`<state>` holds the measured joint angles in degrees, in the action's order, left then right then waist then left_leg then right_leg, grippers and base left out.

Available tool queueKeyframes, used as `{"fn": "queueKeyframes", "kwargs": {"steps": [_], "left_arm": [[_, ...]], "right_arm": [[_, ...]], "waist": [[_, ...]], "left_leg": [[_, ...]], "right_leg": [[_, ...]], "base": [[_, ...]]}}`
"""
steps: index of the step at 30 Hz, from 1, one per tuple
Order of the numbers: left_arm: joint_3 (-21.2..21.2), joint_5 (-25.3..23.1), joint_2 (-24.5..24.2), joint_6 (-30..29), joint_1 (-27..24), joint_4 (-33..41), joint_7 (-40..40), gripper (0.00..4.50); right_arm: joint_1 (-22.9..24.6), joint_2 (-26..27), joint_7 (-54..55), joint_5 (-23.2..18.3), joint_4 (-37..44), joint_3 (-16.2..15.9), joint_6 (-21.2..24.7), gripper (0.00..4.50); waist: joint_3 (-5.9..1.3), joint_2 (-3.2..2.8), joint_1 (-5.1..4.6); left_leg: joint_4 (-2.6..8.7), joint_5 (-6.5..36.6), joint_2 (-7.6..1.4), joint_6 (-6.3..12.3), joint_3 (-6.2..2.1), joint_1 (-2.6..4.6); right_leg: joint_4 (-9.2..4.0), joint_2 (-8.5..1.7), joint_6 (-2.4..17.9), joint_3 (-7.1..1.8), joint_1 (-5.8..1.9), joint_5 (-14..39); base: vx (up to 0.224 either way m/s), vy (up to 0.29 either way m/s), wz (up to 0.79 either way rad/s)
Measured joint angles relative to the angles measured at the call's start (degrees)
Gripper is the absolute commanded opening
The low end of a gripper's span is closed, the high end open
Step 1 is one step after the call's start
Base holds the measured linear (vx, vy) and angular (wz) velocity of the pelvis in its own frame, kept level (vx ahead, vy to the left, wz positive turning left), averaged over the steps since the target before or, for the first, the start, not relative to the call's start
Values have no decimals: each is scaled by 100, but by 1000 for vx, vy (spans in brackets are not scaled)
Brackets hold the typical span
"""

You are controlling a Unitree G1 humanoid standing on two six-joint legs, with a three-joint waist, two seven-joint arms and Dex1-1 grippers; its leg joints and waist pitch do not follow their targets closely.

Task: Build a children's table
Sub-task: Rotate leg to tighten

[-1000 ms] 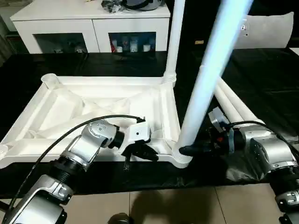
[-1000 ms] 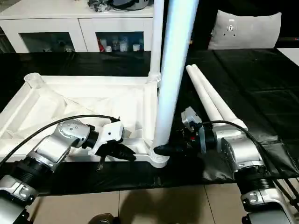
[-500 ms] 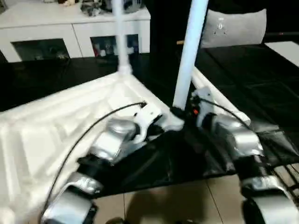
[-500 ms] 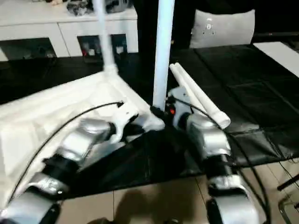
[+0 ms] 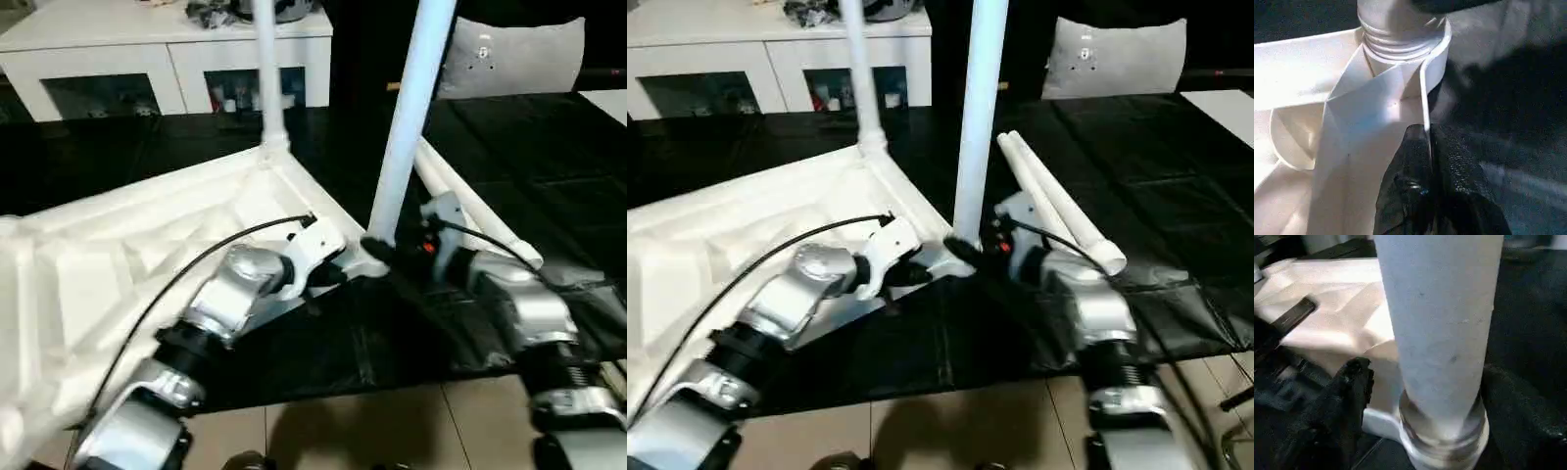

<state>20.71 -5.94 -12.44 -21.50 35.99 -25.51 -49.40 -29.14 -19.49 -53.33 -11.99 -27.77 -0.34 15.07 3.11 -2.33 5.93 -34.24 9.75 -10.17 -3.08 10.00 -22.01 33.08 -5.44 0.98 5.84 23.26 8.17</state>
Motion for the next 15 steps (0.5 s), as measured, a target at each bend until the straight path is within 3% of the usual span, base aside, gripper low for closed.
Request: {"fn": "queueKeyframes", "kwargs": {"steps": [3, 6, 10, 15], "left_arm": [[63, 33, -276, 280, -10, 1, -428, 0], [197, 128, -707, 715, -12, 9, -1105, 0], [309, 188, -943, 1041, -13, 51, -1731, 0], [462, 297, -1078, 1362, -11, 51, -2361, 0]], "right_arm": [[50, -329, -593, -133, 139, -54, 76, 402], [58, -835, -1320, -80, 242, -290, -220, 402], [126, -1014, -1956, -100, 291, -443, -326, 402], [105, -1035, -2440, -188, 290, -585, -269, 349]], "waist": [[1, -2, 41], [1, -2, 92], [1, -2, 167], [1, -2, 271]], "left_leg": [[0, 0, 0, 0, 0, 0], [0, 0, -1, 0, 0, 0], [-1, 0, -1, 0, 1, -1], [-4, 0, -1, 0, 1, 0]], "right_leg": [[1, 0, 0, 0, 0, 0], [1, 0, 0, 0, 1, 0], [1, 0, 3, -1, 1, -1], [5, -1, 4, -2, 0, -2]], "base": [[0, 0, 0], [0, 0, 0], [0, 0, 0], [0, 0, 0]]}}
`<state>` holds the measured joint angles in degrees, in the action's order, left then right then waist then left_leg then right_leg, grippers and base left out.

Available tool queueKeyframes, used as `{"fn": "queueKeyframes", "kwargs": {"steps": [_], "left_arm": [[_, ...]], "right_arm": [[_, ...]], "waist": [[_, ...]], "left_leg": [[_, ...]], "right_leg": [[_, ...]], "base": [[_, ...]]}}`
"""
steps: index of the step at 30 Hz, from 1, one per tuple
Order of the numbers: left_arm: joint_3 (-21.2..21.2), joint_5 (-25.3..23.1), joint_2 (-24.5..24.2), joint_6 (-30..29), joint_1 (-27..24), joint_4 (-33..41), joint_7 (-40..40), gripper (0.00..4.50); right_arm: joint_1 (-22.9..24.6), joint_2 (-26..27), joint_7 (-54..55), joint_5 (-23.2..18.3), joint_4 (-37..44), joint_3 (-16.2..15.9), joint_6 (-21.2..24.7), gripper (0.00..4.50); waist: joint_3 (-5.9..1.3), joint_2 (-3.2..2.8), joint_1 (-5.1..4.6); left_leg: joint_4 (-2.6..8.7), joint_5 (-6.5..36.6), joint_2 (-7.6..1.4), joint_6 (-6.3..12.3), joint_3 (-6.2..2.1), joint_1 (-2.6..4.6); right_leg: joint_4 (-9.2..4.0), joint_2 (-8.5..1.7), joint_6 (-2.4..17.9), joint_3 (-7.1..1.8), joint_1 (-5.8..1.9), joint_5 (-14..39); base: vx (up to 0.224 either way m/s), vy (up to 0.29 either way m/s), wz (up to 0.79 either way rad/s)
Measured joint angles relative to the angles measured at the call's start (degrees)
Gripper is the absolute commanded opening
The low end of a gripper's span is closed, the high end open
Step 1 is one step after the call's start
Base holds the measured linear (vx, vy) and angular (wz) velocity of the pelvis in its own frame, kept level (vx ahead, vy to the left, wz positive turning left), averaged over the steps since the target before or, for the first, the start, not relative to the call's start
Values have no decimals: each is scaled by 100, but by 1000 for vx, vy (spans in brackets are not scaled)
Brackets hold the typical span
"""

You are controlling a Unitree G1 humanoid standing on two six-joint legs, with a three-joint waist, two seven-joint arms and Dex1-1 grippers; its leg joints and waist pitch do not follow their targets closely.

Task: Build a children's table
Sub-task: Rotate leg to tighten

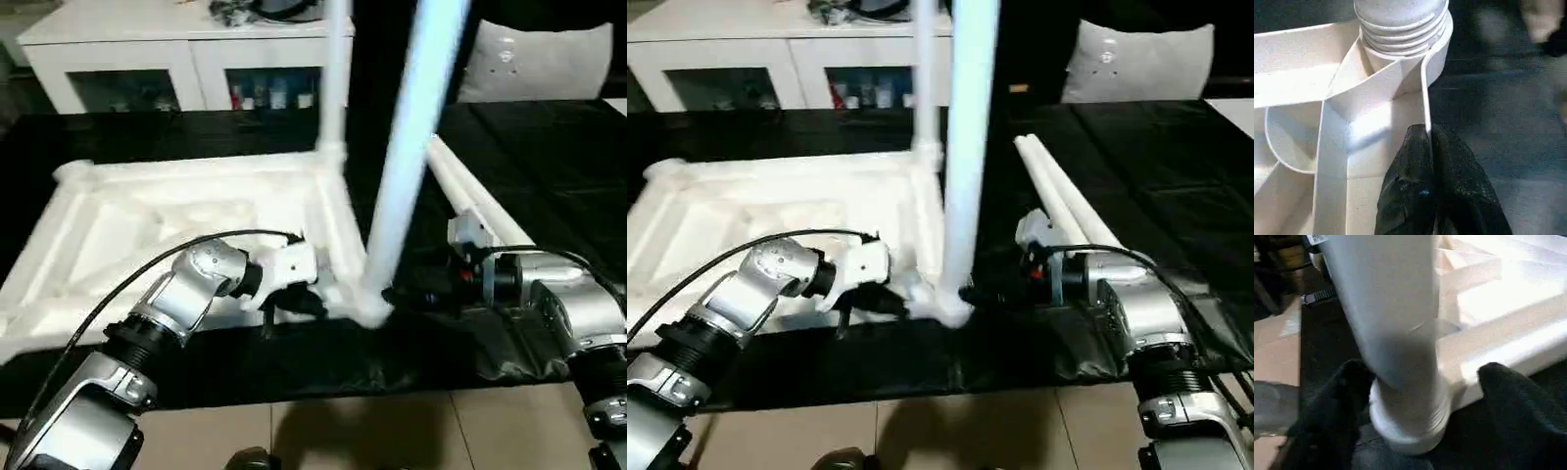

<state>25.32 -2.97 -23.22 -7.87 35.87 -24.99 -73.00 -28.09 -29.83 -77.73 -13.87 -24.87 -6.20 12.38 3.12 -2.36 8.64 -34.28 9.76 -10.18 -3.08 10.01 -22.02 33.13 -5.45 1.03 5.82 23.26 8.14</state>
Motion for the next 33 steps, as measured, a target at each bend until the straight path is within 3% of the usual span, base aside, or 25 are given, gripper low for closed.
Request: {"fn": "queueKeyframes", "kwargs": {"steps": [16, 22, 25, 29, 33], "left_arm": [[45, 89, -5, 185, 20, -2, -322, 0], [10, 142, 6, 137, 13, 0, -363, 0], [-67, 210, 52, -203, -99, 140, -207, 0], [-327, 172, 187, -789, -225, 246, 445, 0], [-642, 62, 611, -1549, -269, 291, 1404, 0]], "right_arm": [[-16, 90, -527, -154, 11, -291, 136, 215], [23, 80, -511, -156, 172, -288, 285, 202], [88, 174, -350, -188, 240, -246, 383, 201], [119, 518, 561, -105, 235, -40, 583, 200], [-41, 1096, 2037, 194, 91, 218, 797, 200]], "waist": [[0, 0, -12], [0, 0, -10], [0, 0, -19], [-1, -1, -108], [-2, 2, -373]], "left_leg": [[-4, 0, -2, 0, 0, 0], [-4, 0, -2, 0, 0, 0], [-4, 0, -2, 0, 0, 4], [-5, -1, -2, -2, 1, 19], [-11, -1, -1, -2, 3, 25]], "right_leg": [[5, 0, 1, 0, 0, 0], [4, 0, 1, 0, 0, 0], [6, 0, 1, -1, 0, 0], [11, 1, 3, -3, -2, -2], [8, 1, 3, -5, -4, -3]], "base": [[0, 0, 0], [0, 0, 0], [0, 0, 0], [0, 0, 0], [0, 0, 0]]}}
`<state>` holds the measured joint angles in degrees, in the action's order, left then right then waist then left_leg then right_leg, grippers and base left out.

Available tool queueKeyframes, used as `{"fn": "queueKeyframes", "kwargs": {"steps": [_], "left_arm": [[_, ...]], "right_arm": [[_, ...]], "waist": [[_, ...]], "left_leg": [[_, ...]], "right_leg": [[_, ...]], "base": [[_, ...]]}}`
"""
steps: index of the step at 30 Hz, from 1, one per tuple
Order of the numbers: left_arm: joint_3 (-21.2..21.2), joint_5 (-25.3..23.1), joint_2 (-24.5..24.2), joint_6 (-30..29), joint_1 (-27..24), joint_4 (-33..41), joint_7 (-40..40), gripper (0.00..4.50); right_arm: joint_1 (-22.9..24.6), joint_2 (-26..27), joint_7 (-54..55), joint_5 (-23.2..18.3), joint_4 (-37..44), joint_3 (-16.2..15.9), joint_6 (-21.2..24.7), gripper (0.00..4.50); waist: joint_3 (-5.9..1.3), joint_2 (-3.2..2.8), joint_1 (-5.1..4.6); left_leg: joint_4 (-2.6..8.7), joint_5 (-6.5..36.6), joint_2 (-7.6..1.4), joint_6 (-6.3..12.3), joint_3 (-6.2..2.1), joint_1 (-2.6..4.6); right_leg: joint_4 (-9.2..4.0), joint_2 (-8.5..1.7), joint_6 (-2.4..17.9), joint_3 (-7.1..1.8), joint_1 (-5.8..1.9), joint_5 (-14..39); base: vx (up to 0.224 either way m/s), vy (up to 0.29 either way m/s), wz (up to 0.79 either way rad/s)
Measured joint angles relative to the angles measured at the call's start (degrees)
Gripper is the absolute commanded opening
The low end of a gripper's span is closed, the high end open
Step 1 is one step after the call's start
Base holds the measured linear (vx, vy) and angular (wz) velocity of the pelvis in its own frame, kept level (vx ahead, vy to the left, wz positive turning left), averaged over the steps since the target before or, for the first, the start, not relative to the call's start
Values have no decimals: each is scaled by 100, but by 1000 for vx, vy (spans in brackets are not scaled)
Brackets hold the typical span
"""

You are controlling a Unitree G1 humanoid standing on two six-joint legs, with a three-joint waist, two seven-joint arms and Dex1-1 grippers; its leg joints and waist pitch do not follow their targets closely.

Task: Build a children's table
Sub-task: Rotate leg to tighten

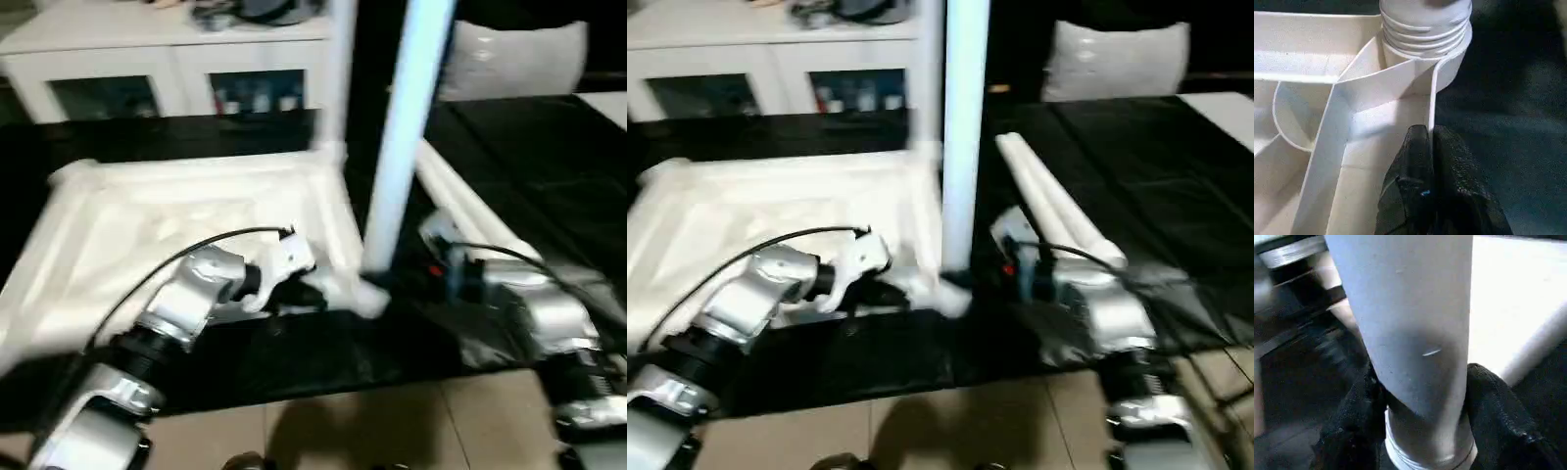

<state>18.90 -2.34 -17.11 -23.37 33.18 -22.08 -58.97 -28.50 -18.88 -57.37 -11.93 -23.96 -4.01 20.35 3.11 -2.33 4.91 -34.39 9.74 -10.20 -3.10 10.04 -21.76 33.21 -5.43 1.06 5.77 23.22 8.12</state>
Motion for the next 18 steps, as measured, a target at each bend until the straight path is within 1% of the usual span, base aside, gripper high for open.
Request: {"fn": "queueKeyframes", "kwargs": {"steps": [2, 4, 6, 7, 8, 9, 11, 12, 13, 15, 16, 17, 18], "left_arm": [[-75, -20, 188, -274, -5, 55, 339, 0], [-274, -72, 512, -624, -1, 55, 930, 0], [-456, -167, 918, -919, 32, 32, 1586, 0], [-480, -180, 1001, -964, 50, 29, 1739, 0], [-504, -180, 1093, -998, 51, 23, 1845, 0], [-512, -180, 1163, -1006, 53, 15, 1941, 0], [-505, -183, 1271, -1006, 63, -1, 2097, 0], [-476, -186, 1274, -1003, 67, 0, 2108, 0], [-461, -186, 1273, -1002, 67, 1, 2107, 0], [-361, -210, 1195, -950, 69, 33, 2068, 0], [-285, -222, 1124, -888, 69, 45, 1991, 0], [-244, -240, 1022, -825, 69, 47, 1891, 0], [-174, -250, 912, -704, 68, 45, 1767, 0]], "right_arm": [[-103, 168, 487, 83, -67, 89, 115, 200], [-309, 501, 1272, 211, -264, 207, 195, 200], [-527, 839, 2059, 318, -511, 356, 195, 200], [-567, 884, 2228, 319, -559, 384, 187, 234], [-568, 914, 2320, 326, -586, 417, 134, 255], [-568, 935, 2388, 339, -617, 439, 59, 269], [-563, 1024, 2446, 335, -664, 531, -71, 269], [-534, 1029, 2429, 328, -660, 560, -114, 289], [-520, 1030, 2424, 320, -659, 568, -131, 304], [-429, 975, 2226, 295, -615, 567, -245, 316], [-361, 901, 2069, 270, -564, 541, -292, 331], [-303, 803, 1921, 248, -534, 524, -348, 331], [-258, 669, 1706, 223, -531, 488, -417, 348]], "waist": [[-1, 1, -61], [-1, 2, -125], [-1, 1, -152], [-1, 2, -151], [-1, 2, -141], [-1, 1, -133], [-1, 1, -109], [-1, 1, -87], [-1, 1, -75], [-1, 0, -32], [-1, 0, -9], [-1, 0, 12], [-1, 0, 22]], "left_leg": [[-1, 0, 0, 0, 1, 1], [1, 0, 0, 0, 1, 1], [4, 0, 0, 0, 1, -5], [5, 0, 0, 0, 0, -10], [6, 2, 0, 0, 0, -13], [7, 4, 0, 1, 0, -21], [9, 8, 0, 2, 0, -28], [14, 9, 0, 2, 0, -27], [14, 9, 0, 2, -1, -27], [17, 8, -1, 1, -1, -25], [18, 8, -1, 1, -1, -24], [17, 7, -1, 1, -1, -24], [17, 7, -1, 1, -1, -24]], "right_leg": [[-2, 0, 0, 0, 0, 0], [-1, 1, 0, 0, 1, 0], [-3, 1, 0, 2, 4, 0], [-5, 1, -1, 3, 4, 0], [-10, 1, -2, 3, 4, 1], [-12, 1, -3, 3, 6, 2], [-14, 1, -4, 3, 9, 2], [-14, 1, -3, 4, 10, 2], [-13, 1, -3, 5, 10, 2], [-12, 1, -4, 6, 11, 2], [-12, 1, -9, 7, 11, 5], [-12, 1, -12, 7, 11, 7], [-12, 1, -11, 7, 11, 6]], "base": [[0, 0, 0], [0, 0, 0], [0, 0, 0], [0, 0, 0], [0, 0, 0], [0, 0, 0], [0, 0, 0], [0, 0, 0], [0, 0, 0], [0, 0, 0], [0, 0, 0], [0, 0, 0], [0, 0, 0]]}}
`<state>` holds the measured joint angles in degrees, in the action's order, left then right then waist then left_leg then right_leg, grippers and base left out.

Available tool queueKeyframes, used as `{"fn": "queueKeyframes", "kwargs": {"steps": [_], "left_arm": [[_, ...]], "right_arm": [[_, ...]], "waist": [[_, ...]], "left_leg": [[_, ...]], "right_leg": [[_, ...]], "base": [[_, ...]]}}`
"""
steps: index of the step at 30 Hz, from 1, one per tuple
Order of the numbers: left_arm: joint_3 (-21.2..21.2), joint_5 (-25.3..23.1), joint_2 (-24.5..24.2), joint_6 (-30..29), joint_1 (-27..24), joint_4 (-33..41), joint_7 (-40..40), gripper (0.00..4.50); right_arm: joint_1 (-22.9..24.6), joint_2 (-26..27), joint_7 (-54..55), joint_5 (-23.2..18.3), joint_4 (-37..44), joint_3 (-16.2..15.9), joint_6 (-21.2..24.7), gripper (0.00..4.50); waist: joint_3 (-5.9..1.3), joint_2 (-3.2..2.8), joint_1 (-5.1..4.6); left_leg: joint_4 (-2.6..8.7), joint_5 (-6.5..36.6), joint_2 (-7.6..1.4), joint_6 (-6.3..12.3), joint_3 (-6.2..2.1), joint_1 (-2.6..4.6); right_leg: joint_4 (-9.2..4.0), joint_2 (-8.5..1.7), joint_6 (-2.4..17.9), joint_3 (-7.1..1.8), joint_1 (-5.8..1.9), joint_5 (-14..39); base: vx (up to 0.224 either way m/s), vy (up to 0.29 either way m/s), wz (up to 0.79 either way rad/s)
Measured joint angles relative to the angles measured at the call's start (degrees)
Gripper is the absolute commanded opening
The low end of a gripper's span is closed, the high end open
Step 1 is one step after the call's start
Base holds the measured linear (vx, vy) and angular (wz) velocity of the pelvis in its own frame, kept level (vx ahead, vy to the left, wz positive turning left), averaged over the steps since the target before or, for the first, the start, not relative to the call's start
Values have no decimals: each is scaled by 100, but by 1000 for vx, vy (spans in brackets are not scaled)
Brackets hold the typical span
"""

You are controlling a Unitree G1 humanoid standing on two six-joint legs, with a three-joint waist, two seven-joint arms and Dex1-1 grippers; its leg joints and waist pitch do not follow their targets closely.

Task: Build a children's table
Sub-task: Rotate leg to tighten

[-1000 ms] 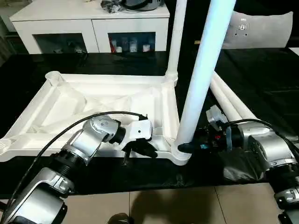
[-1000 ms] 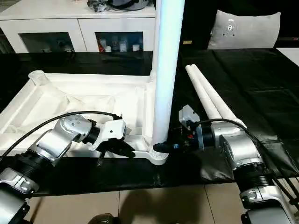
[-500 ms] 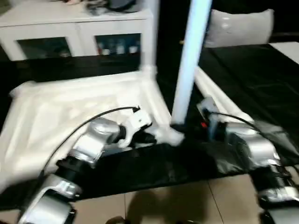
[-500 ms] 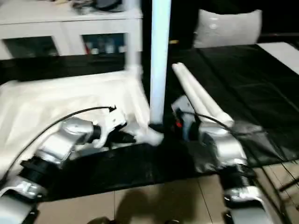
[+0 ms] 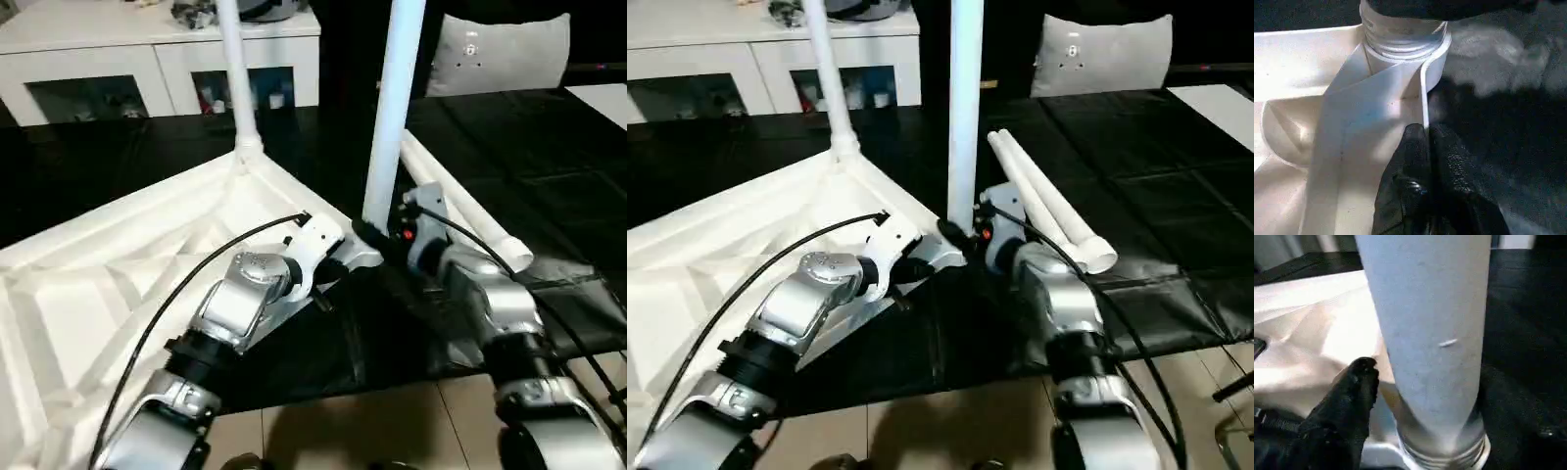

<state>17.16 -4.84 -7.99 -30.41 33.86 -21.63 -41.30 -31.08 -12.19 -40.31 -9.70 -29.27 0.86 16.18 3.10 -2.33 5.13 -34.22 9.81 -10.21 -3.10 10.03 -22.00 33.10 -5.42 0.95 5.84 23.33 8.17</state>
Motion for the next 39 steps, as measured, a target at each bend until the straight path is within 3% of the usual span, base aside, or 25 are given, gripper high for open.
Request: {"fn": "queueKeyframes", "kwargs": {"steps": [10, 17, 18, 23, 31, 39], "left_arm": [[318, -34, -929, 1221, 17, -210, -1234, 0], [536, 86, -1469, 2033, 46, -302, -2394, 0], [582, 97, -1517, 2149, 50, -303, -2584, 0], [783, 174, -1642, 2516, 79, -303, -3159, 0], [894, 165, -1633, 2702, 157, -359, -3379, 0], [906, 167, -1626, 2803, 161, -393, -3429, 0]], "right_arm": [[217, -1167, -1871, -126, 226, -298, -260, 430], [238, -1728, -2964, -201, 389, -510, -347, 430], [237, -1779, -3169, -224, 420, -583, -351, 405], [236, -1800, -3705, -354, 431, -758, -353, 367], [236, -1613, -4053, -427, 439, -1016, -293, 304], [238, -1550, -4217, -531, 440, -1042, -254, 234]], "waist": [[2, -4, 91], [1, -5, 196], [1, -4, 218], [1, -4, 314], [1, -4, 333], [1, -3, 339]], "left_leg": [[-6, 0, 1, 1, 0, -3], [-8, 0, 0, 1, 0, -3], [-10, 0, 0, 1, 0, -3], [-12, 0, 0, 1, 0, 1], [-18, 0, 0, 1, 0, 0], [-19, 0, 0, 1, 0, 0]], "right_leg": [[2, 0, 3, -4, -2, -2], [3, -1, 6, -3, -3, -4], [3, -1, 6, -4, -4, -4], [7, -1, 6, -5, -6, -4], [11, -1, 7, -6, -7, -4], [11, -1, 7, -6, -7, -4]], "base": [[0, 0, 0], [0, 0, 0], [0, 0, 0], [0, 0, 0], [0, 0, 0], [0, 0, 0]]}}
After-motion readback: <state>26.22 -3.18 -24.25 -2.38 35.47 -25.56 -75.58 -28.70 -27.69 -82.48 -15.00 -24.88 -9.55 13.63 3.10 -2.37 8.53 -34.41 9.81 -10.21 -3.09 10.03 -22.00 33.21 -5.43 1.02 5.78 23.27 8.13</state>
